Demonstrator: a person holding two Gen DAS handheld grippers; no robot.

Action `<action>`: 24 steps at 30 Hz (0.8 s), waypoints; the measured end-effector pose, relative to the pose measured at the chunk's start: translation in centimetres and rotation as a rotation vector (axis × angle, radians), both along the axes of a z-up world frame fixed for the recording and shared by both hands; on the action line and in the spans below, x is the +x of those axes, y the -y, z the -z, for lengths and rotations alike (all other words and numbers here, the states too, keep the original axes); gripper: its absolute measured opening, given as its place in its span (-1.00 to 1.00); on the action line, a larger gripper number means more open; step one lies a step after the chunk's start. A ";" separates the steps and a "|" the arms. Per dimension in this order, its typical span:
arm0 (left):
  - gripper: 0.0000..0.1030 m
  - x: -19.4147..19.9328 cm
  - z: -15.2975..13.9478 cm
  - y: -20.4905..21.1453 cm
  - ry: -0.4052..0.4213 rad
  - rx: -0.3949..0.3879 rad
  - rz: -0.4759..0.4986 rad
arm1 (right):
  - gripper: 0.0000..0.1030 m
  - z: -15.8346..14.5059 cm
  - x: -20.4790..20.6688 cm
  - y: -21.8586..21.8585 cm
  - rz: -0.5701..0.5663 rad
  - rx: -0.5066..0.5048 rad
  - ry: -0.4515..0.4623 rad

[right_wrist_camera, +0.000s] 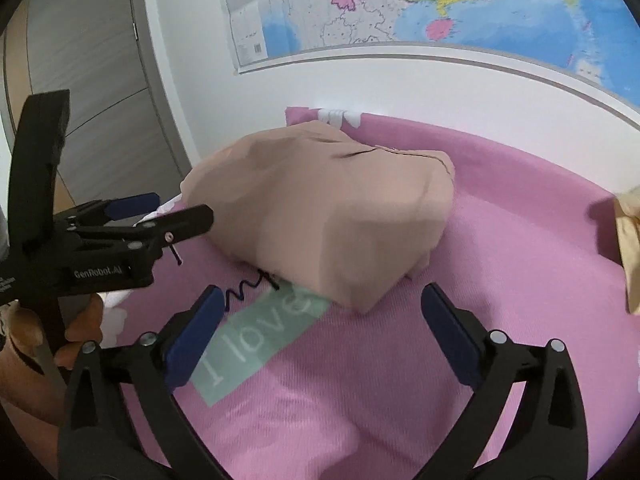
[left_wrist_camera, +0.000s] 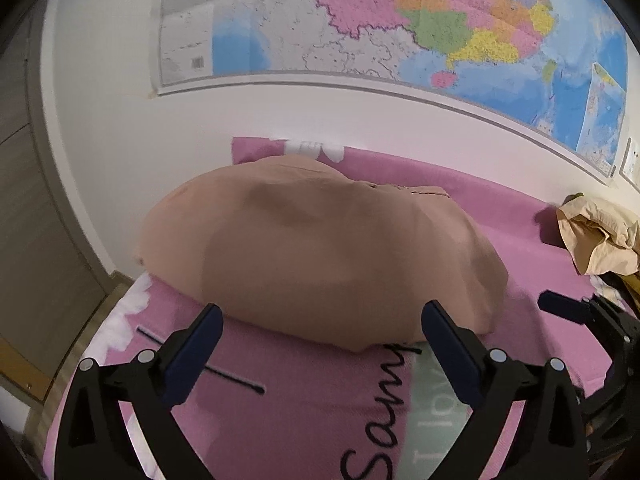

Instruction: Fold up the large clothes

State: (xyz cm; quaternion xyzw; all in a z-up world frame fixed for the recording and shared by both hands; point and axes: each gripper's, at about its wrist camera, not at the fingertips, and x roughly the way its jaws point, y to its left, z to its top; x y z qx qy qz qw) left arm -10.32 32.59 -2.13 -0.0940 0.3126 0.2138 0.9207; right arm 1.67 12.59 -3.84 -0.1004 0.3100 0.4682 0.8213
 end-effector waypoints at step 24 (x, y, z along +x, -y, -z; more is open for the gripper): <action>0.86 -5.2 -0.8 6.2 0.005 0.039 -0.010 | 0.89 -1.0 -5.4 5.6 0.041 0.043 0.030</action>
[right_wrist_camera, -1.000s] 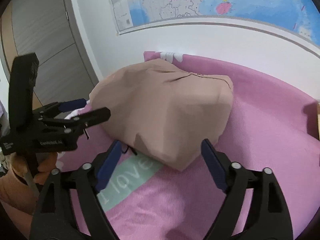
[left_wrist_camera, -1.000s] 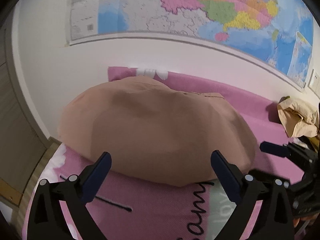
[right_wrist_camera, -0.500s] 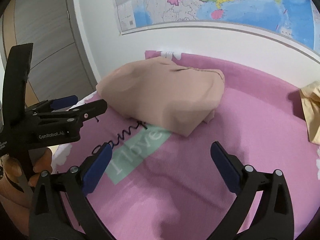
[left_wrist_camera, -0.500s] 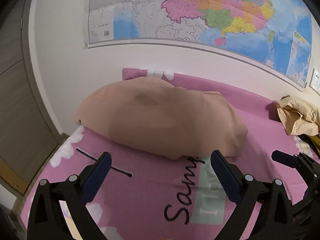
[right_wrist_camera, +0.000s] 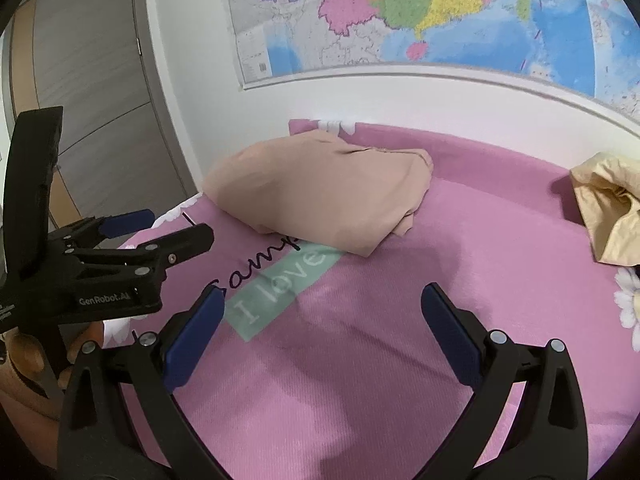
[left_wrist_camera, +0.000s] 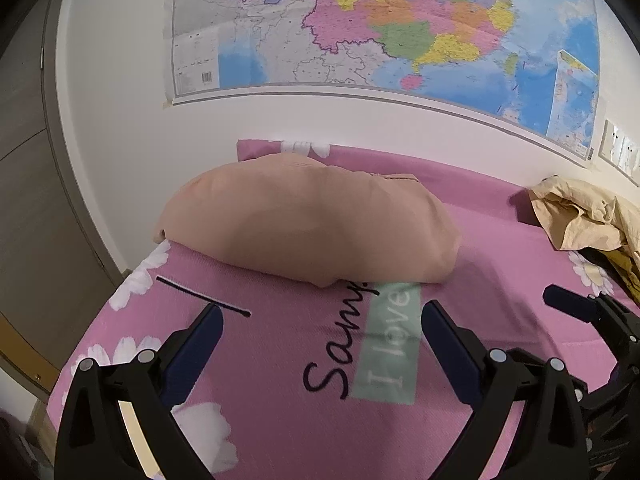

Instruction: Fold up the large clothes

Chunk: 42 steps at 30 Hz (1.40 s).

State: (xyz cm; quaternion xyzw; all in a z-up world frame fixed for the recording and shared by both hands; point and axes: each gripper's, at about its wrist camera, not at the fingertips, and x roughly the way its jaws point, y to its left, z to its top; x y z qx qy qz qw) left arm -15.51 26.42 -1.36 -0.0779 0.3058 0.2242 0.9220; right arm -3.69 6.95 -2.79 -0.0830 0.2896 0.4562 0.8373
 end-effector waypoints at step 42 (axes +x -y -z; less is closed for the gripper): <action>0.86 -1.7 0.3 1.1 -0.013 0.007 -0.012 | 0.89 0.5 -1.7 1.5 -0.010 0.031 -0.054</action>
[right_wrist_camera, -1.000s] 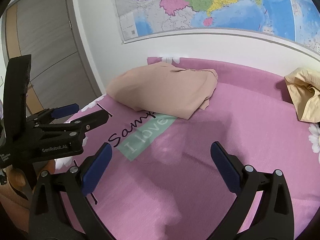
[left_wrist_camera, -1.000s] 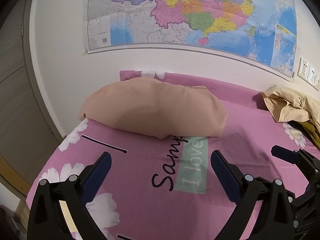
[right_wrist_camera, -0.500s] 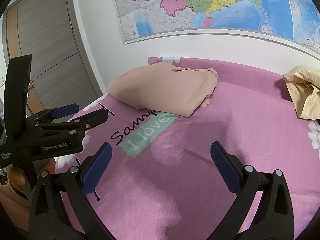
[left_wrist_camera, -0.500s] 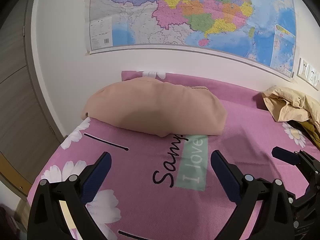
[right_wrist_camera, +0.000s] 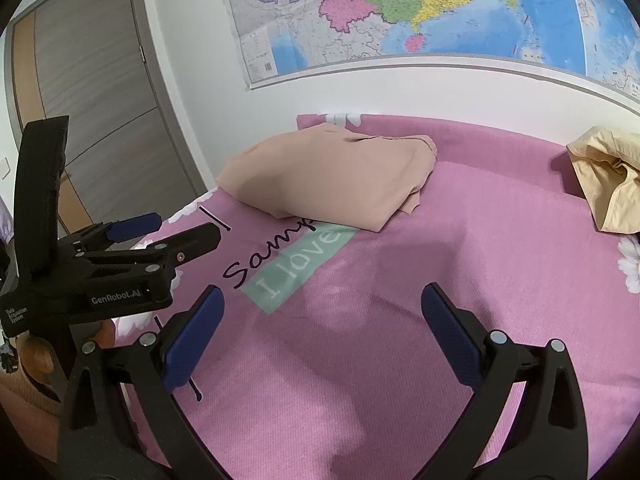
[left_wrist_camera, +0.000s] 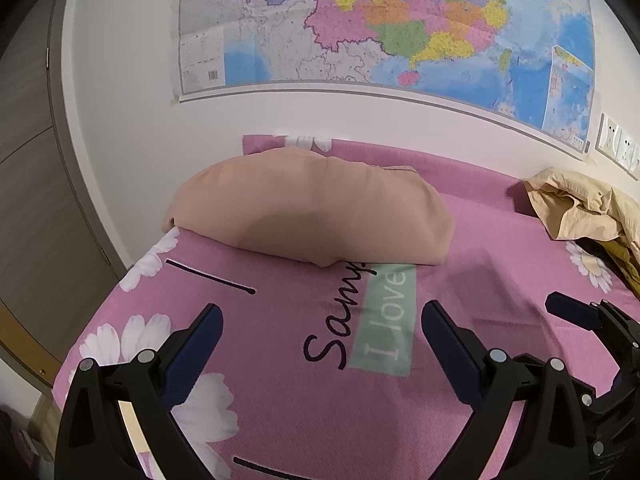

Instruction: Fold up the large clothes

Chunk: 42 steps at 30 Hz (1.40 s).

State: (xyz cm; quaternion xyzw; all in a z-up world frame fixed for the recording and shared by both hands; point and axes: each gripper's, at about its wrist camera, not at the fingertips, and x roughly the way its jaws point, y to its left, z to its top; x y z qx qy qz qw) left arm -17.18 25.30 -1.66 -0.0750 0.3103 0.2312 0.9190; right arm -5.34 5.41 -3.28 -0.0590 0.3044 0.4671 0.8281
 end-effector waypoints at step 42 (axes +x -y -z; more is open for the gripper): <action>0.86 0.1 0.6 -0.1 -0.012 -0.011 -0.001 | 0.89 0.0 -0.2 -0.1 -0.006 0.002 -0.005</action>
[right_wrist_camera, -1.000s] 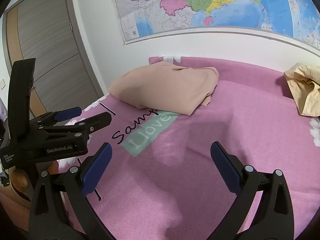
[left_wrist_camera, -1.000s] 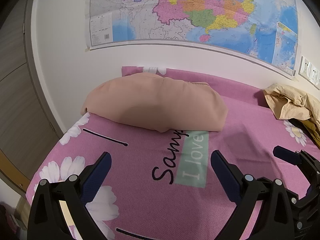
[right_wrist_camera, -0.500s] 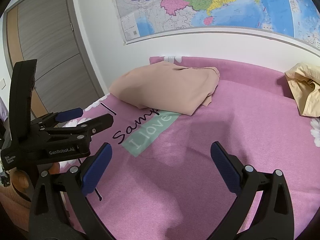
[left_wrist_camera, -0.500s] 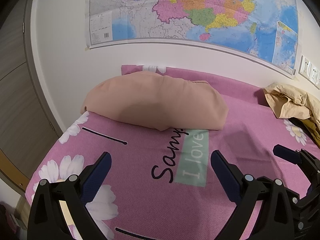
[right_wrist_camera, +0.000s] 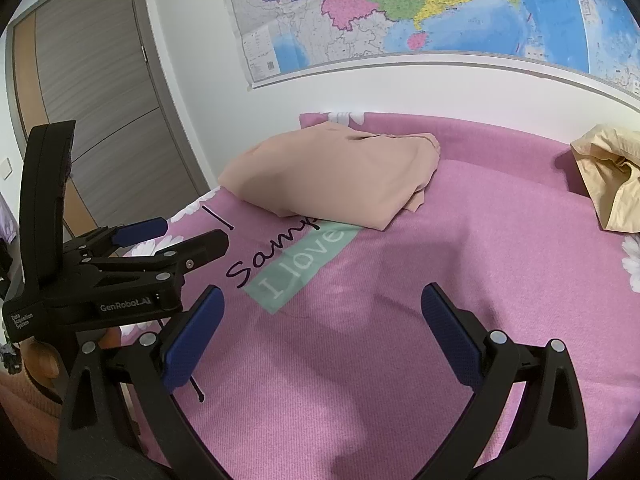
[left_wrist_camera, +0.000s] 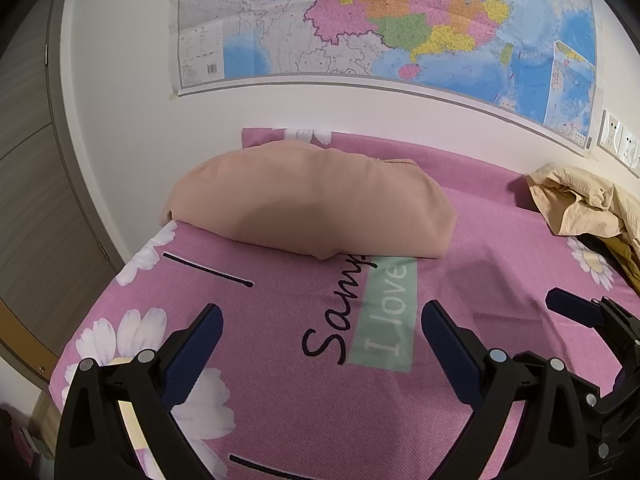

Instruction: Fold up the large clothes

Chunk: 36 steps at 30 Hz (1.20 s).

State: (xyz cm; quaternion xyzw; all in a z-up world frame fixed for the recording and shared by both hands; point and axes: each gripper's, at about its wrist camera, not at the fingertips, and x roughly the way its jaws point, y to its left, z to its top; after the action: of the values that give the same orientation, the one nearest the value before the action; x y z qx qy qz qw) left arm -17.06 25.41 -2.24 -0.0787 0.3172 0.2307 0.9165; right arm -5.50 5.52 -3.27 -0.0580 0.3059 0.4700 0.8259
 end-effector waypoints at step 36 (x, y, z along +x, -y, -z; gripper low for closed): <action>0.86 0.1 -0.1 -0.3 -0.003 -0.002 0.001 | 0.89 -0.2 -0.1 -0.4 -0.005 0.005 0.002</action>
State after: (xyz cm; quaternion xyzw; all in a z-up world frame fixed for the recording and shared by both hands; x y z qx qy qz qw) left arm -16.99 25.71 -2.19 -0.0790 0.3187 0.2301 0.9161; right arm -5.59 5.88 -3.11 -0.0573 0.3037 0.4727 0.8253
